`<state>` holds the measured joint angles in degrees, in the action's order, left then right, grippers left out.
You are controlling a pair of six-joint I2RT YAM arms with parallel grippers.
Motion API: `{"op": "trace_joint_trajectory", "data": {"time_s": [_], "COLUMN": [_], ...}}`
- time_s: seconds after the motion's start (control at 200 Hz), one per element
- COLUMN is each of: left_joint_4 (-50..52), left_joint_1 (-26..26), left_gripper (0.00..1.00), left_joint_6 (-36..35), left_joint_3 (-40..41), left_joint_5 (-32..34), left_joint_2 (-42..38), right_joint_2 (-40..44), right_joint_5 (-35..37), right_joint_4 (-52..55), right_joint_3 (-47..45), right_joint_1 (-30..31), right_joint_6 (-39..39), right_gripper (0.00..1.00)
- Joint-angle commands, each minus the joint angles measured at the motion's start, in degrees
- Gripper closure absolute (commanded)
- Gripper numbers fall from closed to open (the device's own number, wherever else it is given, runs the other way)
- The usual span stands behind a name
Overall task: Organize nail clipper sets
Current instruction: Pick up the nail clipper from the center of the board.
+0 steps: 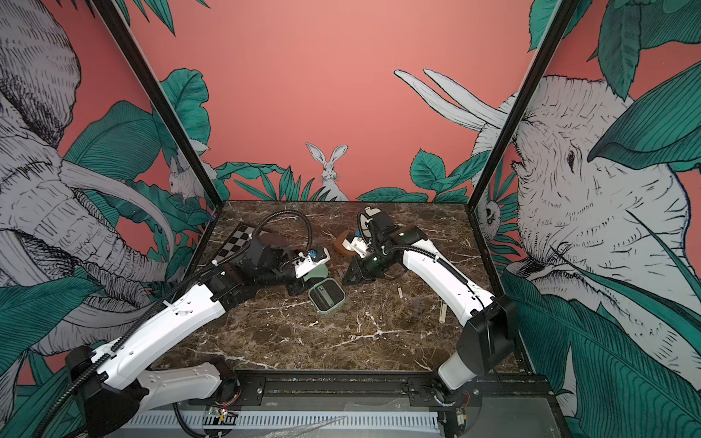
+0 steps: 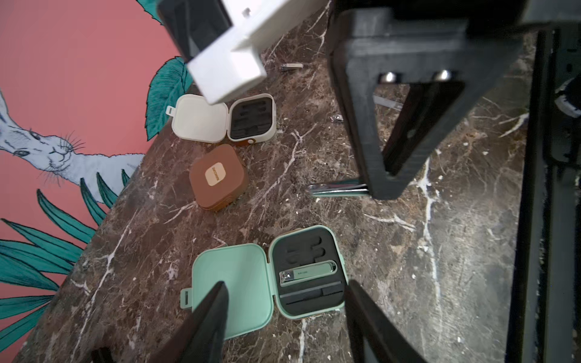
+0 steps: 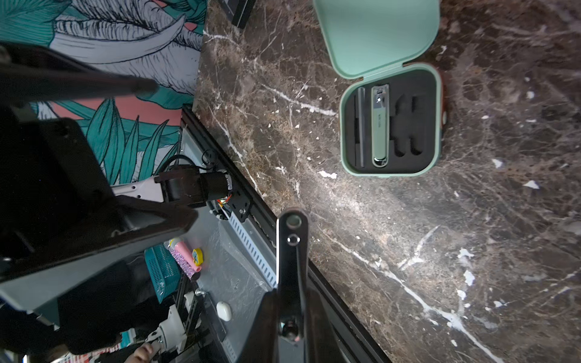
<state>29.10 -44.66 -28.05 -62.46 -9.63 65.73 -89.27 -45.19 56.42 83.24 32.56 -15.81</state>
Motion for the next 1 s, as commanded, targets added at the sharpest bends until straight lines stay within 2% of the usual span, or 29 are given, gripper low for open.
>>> {"op": "trace_joint_trajectory", "data": {"time_s": [0.0, 0.28, 0.415, 0.665, 0.995], "left_joint_4": [1.6, 1.9, 5.0, 10.2, 9.3], "left_joint_1": [-1.9, -6.8, -9.3, -11.3, -12.5], "left_gripper": [0.46, 0.46, 0.45, 0.40, 0.38], "left_joint_6": [-5.1, -8.7, -9.8, -11.0, -13.5], "left_joint_3": [1.9, 4.4, 3.8, 6.3, 7.3], "left_joint_5": [1.6, 3.1, 3.6, 3.4, 7.4], "left_joint_2": [-4.0, -8.2, -7.8, -10.4, -11.4], "right_joint_2": [-0.3, -3.2, -6.0, -7.5, -9.6], "right_joint_5": [-4.8, -10.7, -9.3, -9.7, -9.3], "right_joint_4": [2.3, 4.8, 9.3, 10.8, 13.7], "right_joint_3": [0.0, 1.3, 4.2, 5.9, 8.5], "right_joint_1": [0.0, 3.4, 6.6, 8.4, 12.6], "right_joint_6": [2.4, 4.7, 8.0, 8.9, 10.7], "right_gripper": [0.88, 0.88, 0.89, 0.89, 0.89]}}
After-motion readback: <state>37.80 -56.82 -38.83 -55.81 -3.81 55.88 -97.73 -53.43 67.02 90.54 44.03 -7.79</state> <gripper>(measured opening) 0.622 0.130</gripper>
